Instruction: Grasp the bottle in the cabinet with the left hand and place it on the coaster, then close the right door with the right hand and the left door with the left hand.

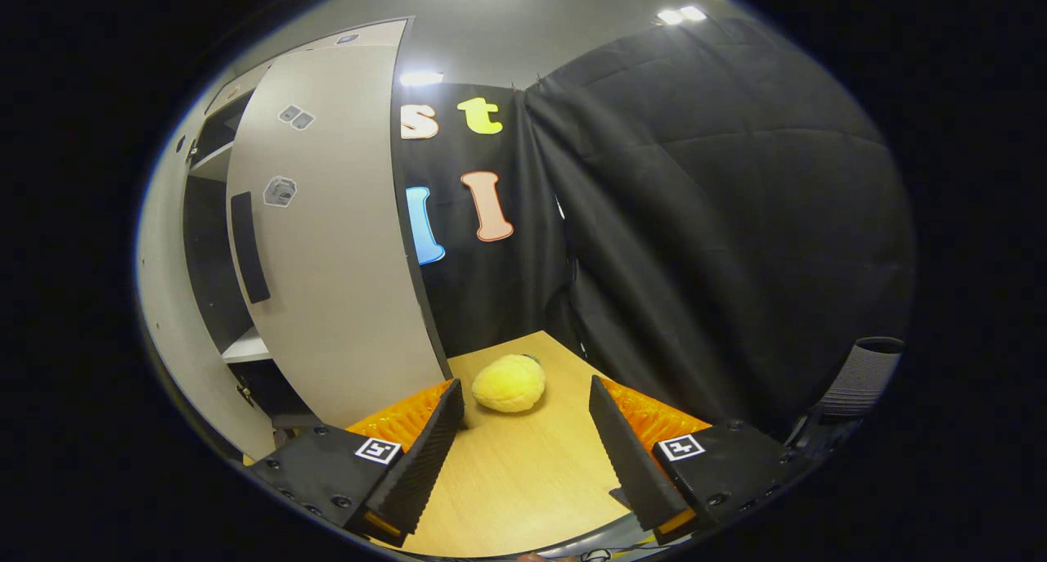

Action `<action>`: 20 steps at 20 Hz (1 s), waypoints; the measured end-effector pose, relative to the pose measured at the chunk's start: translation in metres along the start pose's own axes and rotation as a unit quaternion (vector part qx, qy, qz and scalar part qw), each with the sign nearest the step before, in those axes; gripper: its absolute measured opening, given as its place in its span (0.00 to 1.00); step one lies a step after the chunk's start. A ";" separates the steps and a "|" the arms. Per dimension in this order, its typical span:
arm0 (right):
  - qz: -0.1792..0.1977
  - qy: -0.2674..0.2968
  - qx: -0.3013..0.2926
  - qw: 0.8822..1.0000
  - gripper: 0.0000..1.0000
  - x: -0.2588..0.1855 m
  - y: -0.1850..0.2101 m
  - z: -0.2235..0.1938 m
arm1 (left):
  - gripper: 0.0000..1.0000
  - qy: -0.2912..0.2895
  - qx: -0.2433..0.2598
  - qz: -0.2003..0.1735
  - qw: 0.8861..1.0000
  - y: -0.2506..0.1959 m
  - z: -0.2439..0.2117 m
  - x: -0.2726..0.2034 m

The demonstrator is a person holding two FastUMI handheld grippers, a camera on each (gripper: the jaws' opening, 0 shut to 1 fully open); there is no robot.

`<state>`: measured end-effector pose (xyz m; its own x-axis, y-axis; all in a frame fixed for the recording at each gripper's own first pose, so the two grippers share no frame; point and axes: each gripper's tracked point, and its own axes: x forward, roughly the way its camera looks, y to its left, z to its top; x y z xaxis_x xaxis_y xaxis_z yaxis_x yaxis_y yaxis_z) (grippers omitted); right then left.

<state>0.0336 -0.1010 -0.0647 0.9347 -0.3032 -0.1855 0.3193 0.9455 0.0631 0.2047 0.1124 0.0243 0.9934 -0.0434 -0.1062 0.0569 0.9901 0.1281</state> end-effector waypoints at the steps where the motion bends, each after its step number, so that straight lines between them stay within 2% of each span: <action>1: 0.001 0.000 0.000 1.000 0.98 0.002 -0.005 0.001 | 0.88 0.000 0.006 0.004 1.000 -0.010 0.001 0.002; 2: 0.001 0.002 0.001 1.000 0.98 0.004 -0.009 0.002 | 0.88 -0.001 0.011 0.006 1.000 -0.020 0.001 0.005; 3: 0.002 0.003 0.003 1.000 0.98 0.005 -0.013 0.002 | 0.95 -0.002 0.011 0.007 1.000 -0.032 0.001 0.008; 4: 0.001 0.003 0.006 1.000 0.98 0.007 -0.018 0.003 | 0.88 -0.001 0.009 0.006 1.000 -0.044 0.002 0.013; 7: -0.004 0.000 0.014 1.000 0.98 0.010 -0.035 0.007 | 0.88 -0.009 -0.007 -0.011 1.000 -0.096 0.007 0.035; 8: -0.007 -0.002 0.015 1.000 0.98 0.010 -0.041 0.008 | 0.92 -0.010 -0.015 -0.017 1.000 -0.112 0.009 0.043; 9: -0.010 -0.004 0.017 1.000 0.98 0.009 -0.048 0.010 | 0.88 -0.010 -0.022 -0.016 1.000 -0.126 0.011 0.050; 11: -0.018 -0.007 0.016 1.000 0.98 0.006 -0.064 0.014 | 0.82 -0.015 -0.024 0.013 1.000 -0.124 0.012 0.050; 12: -0.023 -0.009 0.014 1.000 0.98 0.004 -0.073 0.015 | 0.95 -0.020 -0.027 0.027 0.999 -0.121 0.014 0.049; 16: -0.030 -0.001 0.016 0.999 0.98 0.007 -0.099 0.017 | 0.96 -0.013 -0.080 0.031 0.996 -0.122 0.005 0.039; 20: 0.000 -0.007 0.018 1.000 0.98 0.022 -0.101 0.033 | 0.95 -0.014 -0.099 0.050 0.994 -0.128 0.003 0.016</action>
<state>0.0275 -0.2072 -0.0428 0.9368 -0.3042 -0.1725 0.3238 0.9409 0.0992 0.2141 -0.0152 0.0094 0.9956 0.0559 -0.0758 -0.0606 0.9963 -0.0602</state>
